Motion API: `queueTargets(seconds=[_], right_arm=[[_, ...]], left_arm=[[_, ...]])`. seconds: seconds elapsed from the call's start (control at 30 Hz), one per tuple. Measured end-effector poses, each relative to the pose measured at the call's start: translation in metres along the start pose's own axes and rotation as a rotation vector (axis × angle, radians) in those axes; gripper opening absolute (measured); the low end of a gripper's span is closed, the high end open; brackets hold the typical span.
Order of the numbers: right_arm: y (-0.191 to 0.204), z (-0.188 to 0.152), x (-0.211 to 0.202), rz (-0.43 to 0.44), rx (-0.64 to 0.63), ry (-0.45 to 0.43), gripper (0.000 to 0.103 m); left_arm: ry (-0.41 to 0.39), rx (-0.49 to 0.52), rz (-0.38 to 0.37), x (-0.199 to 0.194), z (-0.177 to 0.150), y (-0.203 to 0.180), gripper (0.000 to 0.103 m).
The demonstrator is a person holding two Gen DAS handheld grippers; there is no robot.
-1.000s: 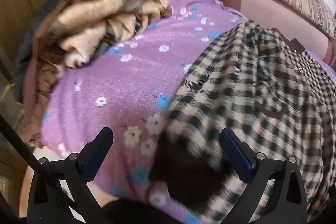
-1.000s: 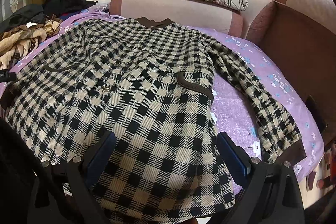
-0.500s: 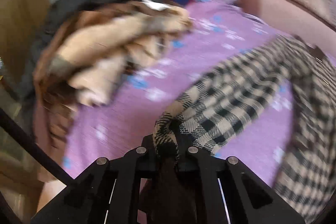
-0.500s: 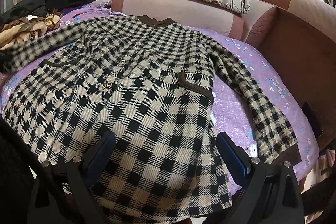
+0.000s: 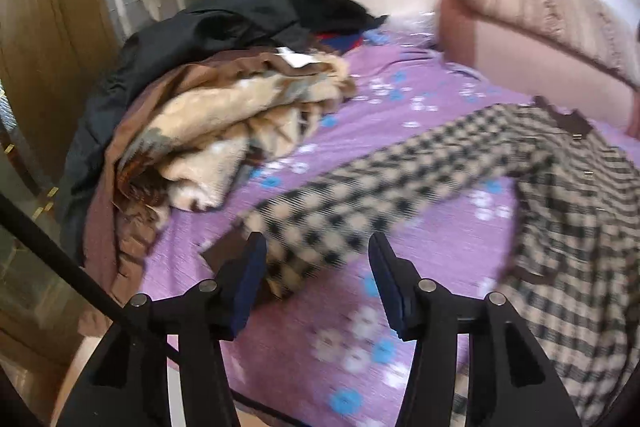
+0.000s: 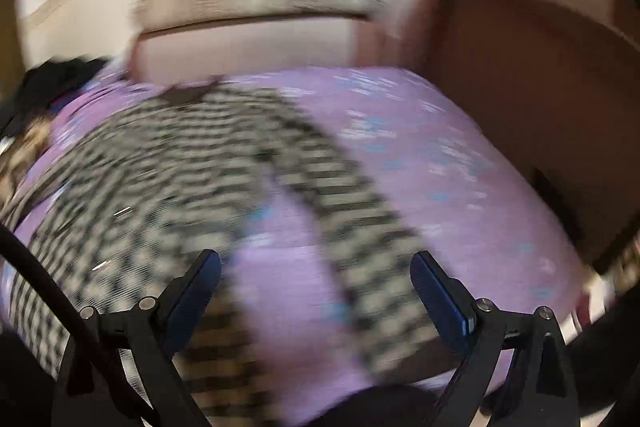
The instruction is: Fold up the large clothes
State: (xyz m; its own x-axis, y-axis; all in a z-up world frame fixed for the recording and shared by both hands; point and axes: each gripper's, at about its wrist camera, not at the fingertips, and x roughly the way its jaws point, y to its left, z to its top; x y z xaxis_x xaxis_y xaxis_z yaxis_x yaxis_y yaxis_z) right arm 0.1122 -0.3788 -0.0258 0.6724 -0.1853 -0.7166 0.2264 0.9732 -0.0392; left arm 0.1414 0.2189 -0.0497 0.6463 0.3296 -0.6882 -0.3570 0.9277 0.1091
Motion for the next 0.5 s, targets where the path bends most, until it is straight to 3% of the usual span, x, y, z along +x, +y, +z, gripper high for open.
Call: queueTargets(seconds=[0.1, 0.17, 0.3, 0.33, 0.4, 0.43, 0.5], right_arm=[[-0.062, 0.005, 0.022, -0.056, 0.135, 0.07, 0.098], [-0.09, -0.004, 0.035, -0.042, 0.204, 0.116, 0.098], [-0.104, -0.033, 0.067, 0.034, 0.259, 0.206, 0.098], [-0.102, -0.038, 0.076, 0.046, 0.26, 0.234, 0.093], [-0.101, -0.04, 0.079, 0.092, 0.26, 0.246, 0.02], [-0.101, -0.037, 0.076, 0.1, 0.264, 0.225, 0.013], [-0.105, -0.023, 0.067, 0.133, 0.27, 0.178, 0.01]], left_arm=[[0.012, -0.004, -0.056, -0.01, -0.009, -0.014, 0.054], [0.027, 0.009, -0.085, -0.012, -0.016, -0.027, 0.054], [0.055, 0.053, -0.108, -0.01, -0.026, -0.053, 0.054], [0.064, 0.06, -0.114, -0.009, -0.027, -0.058, 0.054], [0.08, 0.067, -0.141, -0.011, -0.029, -0.068, 0.054], [0.079, 0.075, -0.149, -0.014, -0.03, -0.074, 0.054], [0.07, 0.096, -0.147, -0.017, -0.03, -0.081, 0.054]])
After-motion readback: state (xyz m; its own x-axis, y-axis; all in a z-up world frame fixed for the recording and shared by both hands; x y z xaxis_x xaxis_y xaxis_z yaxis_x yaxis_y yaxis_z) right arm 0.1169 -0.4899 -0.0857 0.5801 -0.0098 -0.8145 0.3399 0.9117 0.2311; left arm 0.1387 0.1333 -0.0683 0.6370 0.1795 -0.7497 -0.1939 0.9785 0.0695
